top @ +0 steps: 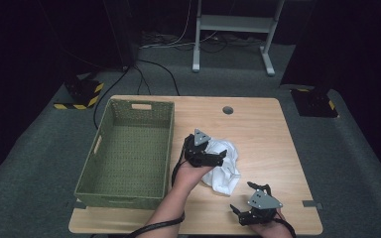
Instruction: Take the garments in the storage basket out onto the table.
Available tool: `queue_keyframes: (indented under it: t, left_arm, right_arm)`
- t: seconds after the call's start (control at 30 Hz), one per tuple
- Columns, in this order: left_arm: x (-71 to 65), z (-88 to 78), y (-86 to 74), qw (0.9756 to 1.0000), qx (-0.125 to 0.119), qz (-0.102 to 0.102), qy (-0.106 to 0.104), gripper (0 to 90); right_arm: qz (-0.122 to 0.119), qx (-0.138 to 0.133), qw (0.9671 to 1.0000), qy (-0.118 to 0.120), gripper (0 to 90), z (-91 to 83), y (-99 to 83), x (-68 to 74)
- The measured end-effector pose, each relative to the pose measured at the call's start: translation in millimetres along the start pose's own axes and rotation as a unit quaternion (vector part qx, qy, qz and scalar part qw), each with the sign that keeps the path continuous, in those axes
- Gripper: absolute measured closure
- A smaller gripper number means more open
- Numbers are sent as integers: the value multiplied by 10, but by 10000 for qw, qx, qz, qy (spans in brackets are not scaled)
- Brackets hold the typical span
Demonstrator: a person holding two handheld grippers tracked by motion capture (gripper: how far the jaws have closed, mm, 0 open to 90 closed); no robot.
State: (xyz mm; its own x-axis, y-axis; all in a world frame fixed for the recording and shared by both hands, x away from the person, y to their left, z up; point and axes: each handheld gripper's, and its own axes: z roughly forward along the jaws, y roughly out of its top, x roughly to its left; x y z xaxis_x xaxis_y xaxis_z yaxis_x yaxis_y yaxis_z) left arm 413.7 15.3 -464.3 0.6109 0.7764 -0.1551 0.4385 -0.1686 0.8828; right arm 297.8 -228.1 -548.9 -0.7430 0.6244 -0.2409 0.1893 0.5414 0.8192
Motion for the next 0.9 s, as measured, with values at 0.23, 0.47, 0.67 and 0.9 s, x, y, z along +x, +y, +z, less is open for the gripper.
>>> queue_keyframes:
  t: [0.23,0.47,0.67,0.9]
  left_arm:
    - [-22,-121,-27,9999,-73,108,57,17]
    - [-49,-289,-23,9996,-213,198,67,12]
    - [-68,-389,-36,9995,-185,223,106,6]
    - [-137,-505,-121,9994,-168,278,112,4]
  right_arm:
    - [9,31,10000,-2,17,3,2,7]
    - [9,44,10000,-15,17,6,3,7]
    - [-2,50,10000,-16,17,8,4,7]
    - [-41,51,10000,-13,17,9,5,11]
